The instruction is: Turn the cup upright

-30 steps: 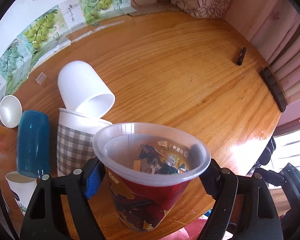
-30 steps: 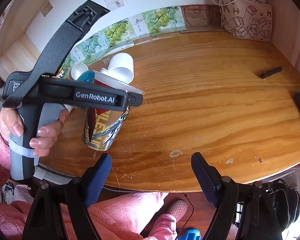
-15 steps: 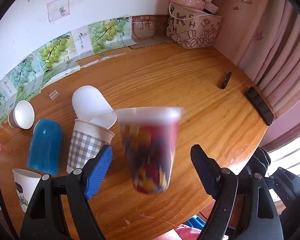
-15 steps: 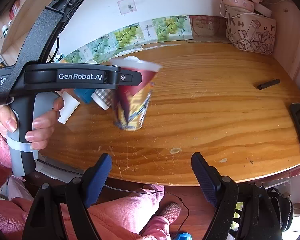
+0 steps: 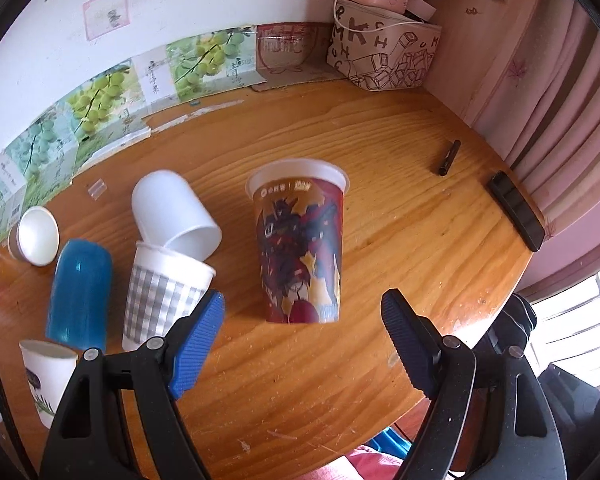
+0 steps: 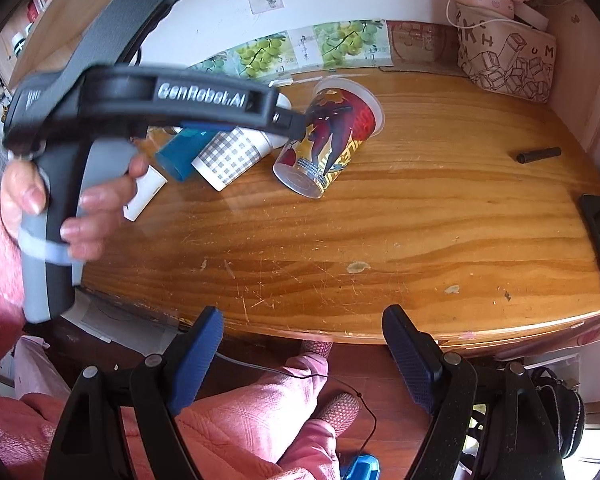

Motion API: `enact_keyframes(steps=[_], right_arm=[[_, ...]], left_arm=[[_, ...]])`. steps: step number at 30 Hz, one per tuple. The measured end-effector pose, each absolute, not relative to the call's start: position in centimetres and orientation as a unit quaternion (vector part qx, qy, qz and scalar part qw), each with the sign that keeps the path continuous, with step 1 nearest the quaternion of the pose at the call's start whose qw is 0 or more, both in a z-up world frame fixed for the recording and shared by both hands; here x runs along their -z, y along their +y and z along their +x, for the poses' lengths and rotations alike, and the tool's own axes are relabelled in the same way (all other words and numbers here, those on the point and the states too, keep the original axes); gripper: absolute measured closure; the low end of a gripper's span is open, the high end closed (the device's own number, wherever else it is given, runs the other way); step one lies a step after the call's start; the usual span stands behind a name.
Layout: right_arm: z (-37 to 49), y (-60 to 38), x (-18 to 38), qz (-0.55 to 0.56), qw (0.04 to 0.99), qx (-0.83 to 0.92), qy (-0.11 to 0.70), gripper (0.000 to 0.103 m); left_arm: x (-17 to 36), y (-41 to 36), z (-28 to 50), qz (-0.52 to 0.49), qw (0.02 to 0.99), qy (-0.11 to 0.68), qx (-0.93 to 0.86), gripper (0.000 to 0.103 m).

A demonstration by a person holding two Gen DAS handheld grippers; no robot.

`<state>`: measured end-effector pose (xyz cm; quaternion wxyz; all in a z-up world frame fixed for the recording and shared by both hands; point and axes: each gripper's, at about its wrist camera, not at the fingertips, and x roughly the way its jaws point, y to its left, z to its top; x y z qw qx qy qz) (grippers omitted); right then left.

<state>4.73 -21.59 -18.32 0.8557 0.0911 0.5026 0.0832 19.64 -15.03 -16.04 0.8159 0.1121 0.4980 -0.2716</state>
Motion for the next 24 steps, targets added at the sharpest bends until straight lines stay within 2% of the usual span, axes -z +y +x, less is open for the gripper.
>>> enact_keyframes(steps=[13,24], right_arm=[[6.5,-21.6,18.7,0.082,0.864,-0.069,0.492,0.021],[9.2,-22.1,19.1,0.086,0.903,-0.037,0.42,0.021]], left_arm=[[18.0,-20.2,24.1,0.14,0.777,0.547,0.278,0.019],[20.8,-21.8,28.1,0.138,0.748,0.595,0.258,0.019]])
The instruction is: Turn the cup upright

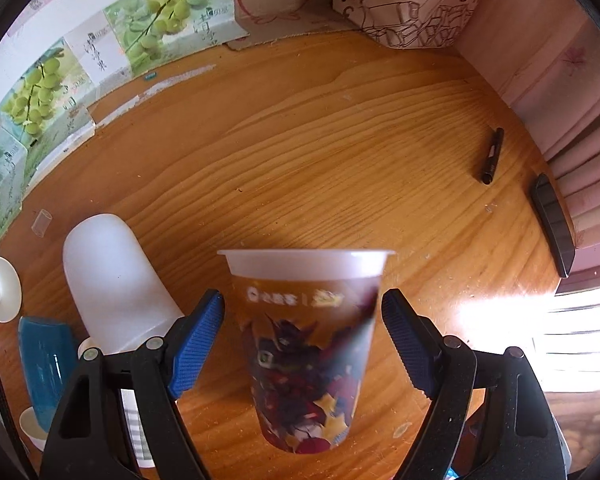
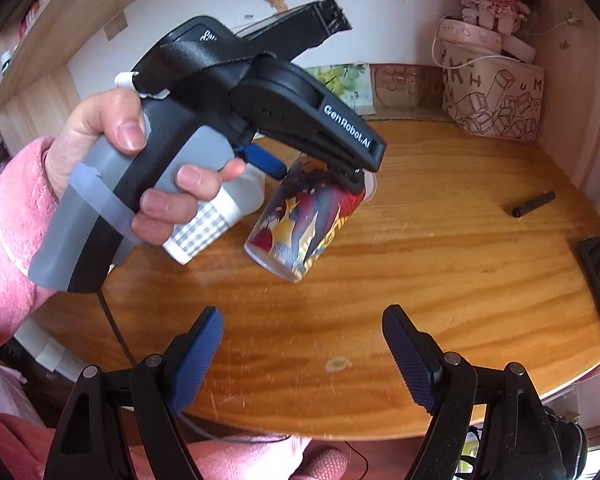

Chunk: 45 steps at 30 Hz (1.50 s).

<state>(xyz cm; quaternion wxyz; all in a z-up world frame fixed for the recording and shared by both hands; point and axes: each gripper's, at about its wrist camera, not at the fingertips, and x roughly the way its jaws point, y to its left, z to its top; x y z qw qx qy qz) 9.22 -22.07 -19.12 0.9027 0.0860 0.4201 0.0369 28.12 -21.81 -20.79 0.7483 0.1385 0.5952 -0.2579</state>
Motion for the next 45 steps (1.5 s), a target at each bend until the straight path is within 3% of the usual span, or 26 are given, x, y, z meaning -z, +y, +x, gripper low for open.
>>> enact_keyframes(steps=[24,45], right_arm=[[14.2,-24.3,20.7,0.122,0.9,-0.028,0.418,0.021],[10.6,-22.9,17.6,0.073,0.92,-0.069,0.378,0.021]], left_arm=[[22.5,-23.6,31.4,0.104,0.715,0.636,0.271,0.02],[15.8,-19.0,24.2,0.113,0.801,0.523,0.269,0.022]])
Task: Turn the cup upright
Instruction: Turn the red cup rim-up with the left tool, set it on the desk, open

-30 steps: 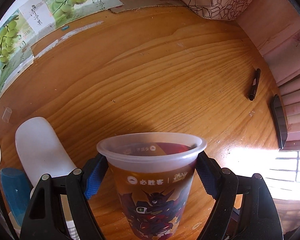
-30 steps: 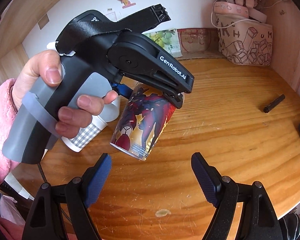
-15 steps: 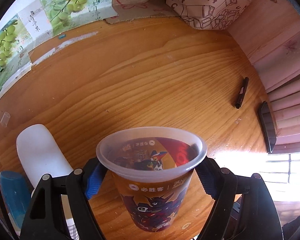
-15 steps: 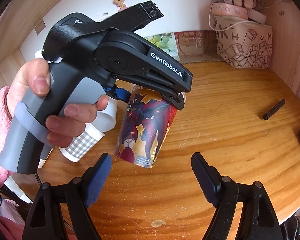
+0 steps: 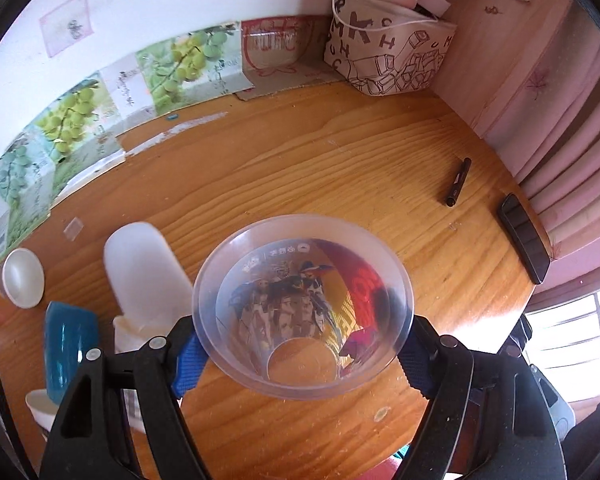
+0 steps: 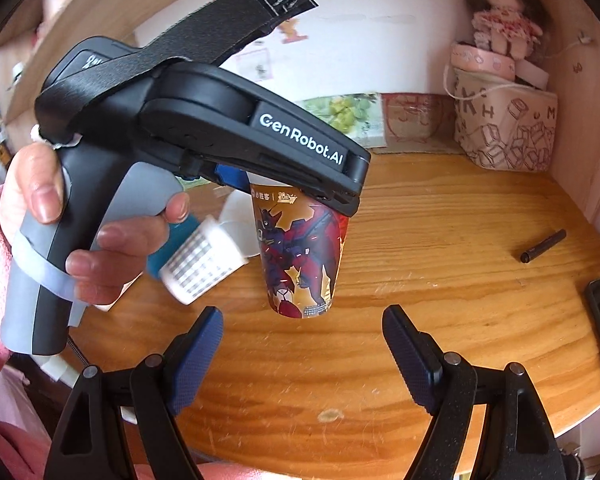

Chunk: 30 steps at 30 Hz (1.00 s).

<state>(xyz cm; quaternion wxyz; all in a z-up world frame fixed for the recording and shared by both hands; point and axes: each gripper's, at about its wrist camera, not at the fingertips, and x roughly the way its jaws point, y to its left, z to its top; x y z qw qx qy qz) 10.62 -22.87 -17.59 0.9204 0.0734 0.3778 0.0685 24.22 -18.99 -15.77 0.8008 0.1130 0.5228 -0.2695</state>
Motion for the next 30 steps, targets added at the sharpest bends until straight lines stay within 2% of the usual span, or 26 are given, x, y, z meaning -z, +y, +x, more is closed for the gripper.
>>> enact_keyframes(steps=[15,30], right_arm=[[6.1,-20.3,18.4,0.025,0.912,-0.133,0.387,0.021],[5.1,-19.3,20.0,0.026,0.893,-0.155,0.422,0.021]], left_arm=[[17.9,-11.3,17.4,0.076,0.861,0.458,0.21,0.021],[19.2,-8.9,14.0,0.083,0.839,0.502,0.195,0.021]])
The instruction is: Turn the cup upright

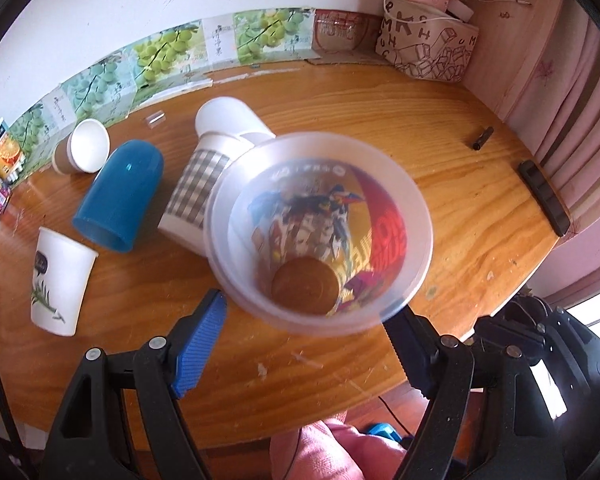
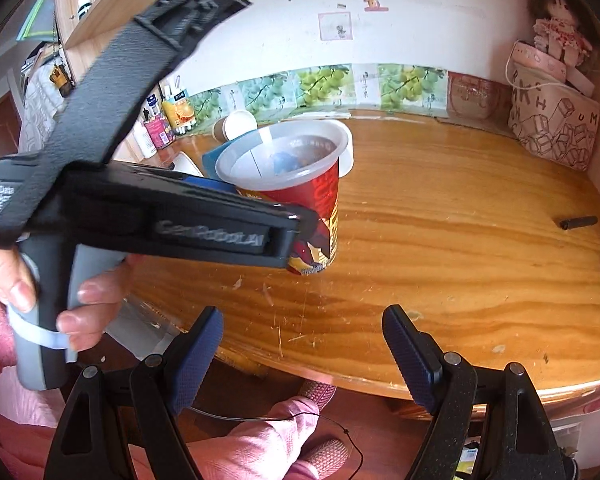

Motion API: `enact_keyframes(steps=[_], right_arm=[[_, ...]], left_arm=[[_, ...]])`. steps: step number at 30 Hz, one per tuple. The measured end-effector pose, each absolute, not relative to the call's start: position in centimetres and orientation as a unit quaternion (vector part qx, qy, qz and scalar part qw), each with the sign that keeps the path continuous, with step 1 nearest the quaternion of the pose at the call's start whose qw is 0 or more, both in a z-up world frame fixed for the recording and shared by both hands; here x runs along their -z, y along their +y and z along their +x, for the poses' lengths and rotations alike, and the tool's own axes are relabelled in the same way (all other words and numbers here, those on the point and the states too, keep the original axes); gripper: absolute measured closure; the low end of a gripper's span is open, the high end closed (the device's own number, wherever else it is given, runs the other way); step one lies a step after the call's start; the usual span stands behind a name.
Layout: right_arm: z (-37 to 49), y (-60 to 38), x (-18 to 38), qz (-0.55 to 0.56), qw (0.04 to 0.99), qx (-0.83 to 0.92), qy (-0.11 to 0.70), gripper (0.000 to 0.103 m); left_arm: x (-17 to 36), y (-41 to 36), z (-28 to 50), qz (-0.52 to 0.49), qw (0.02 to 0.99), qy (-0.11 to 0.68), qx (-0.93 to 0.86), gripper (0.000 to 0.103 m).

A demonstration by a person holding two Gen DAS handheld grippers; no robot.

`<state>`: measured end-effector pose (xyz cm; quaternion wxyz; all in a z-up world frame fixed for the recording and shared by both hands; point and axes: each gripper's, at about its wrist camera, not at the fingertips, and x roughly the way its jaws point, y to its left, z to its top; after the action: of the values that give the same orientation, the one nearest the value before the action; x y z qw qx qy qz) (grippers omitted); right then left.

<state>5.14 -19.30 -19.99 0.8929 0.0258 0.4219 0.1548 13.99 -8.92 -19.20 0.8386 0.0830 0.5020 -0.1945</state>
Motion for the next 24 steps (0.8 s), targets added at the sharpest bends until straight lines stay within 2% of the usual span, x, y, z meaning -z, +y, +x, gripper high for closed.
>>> enact_keyframes(steps=[7,14,20,24], right_arm=[[4.7,-19.6,20.9,0.021,0.876,-0.132,0.462,0.02],[4.8,-18.8,17.0,0.034,0.874,-0.123,0.468,0.012],[6.0,-16.3,10.6,0.026,0.894,-0.108,0.434,0.004],[6.5,-15.0,7.0,0.037,0.906,-0.119,0.404,0.004]], left_arm=[[20.2,-4.8,12.3,0.062,0.807,0.568,0.148,0.021],[17.8,-0.2,9.1,0.075,0.788,0.605,0.085,0.021],[12.9,2.0,8.2,0.088,0.824,0.556,0.067,0.015],[9.8,4.2,8.8,0.051,0.848,0.523,0.061,0.015]])
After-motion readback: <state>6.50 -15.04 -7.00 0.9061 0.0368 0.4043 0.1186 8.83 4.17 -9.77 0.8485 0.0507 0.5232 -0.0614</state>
